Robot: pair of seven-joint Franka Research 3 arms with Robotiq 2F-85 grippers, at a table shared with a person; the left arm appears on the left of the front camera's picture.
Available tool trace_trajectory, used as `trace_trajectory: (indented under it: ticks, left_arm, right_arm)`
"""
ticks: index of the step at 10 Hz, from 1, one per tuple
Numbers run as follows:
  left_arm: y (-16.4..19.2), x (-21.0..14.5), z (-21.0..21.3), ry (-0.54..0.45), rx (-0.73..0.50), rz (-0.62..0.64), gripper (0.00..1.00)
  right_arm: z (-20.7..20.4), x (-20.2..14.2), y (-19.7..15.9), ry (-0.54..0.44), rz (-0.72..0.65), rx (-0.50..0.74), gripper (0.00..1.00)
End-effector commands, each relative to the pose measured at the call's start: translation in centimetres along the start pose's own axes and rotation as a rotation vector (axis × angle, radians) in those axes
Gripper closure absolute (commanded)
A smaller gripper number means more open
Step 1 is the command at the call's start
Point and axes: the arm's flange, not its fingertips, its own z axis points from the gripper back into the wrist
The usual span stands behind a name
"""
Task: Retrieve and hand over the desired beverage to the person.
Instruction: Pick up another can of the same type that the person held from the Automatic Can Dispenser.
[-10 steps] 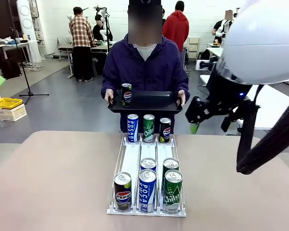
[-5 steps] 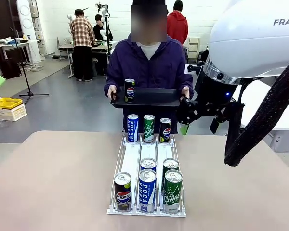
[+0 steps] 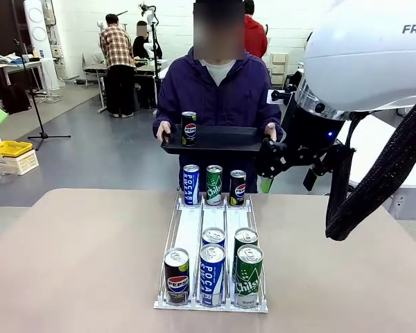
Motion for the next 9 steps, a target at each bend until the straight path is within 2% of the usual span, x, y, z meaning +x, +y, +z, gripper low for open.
trace_trajectory:
  ticks: [1, 2, 6, 9]
  left_arm:
    - [0.1, 0.0, 0.1, -0.011, -0.014, -0.01, 0.0]
    - [0.1, 0.0, 0.1, -0.011, -0.014, -0.01, 0.0]
    - [0.1, 0.0, 0.1, -0.011, -0.014, -0.01, 0.0]
    - [0.1, 0.0, 0.1, -0.011, -0.014, -0.01, 0.0]
  right_arm:
    - [-2.1, 0.4, 2.1, 0.023, -0.015, -0.051, 0.0]
    - [-4.5, 0.5, 3.9, 0.046, -0.037, -0.099, 0.0]
    - [-9.4, -0.2, 7.0, 0.043, -0.124, -0.15, 0.0]
    - [-11.7, -0.6, 7.5, 0.036, -0.14, -0.136, 0.0]
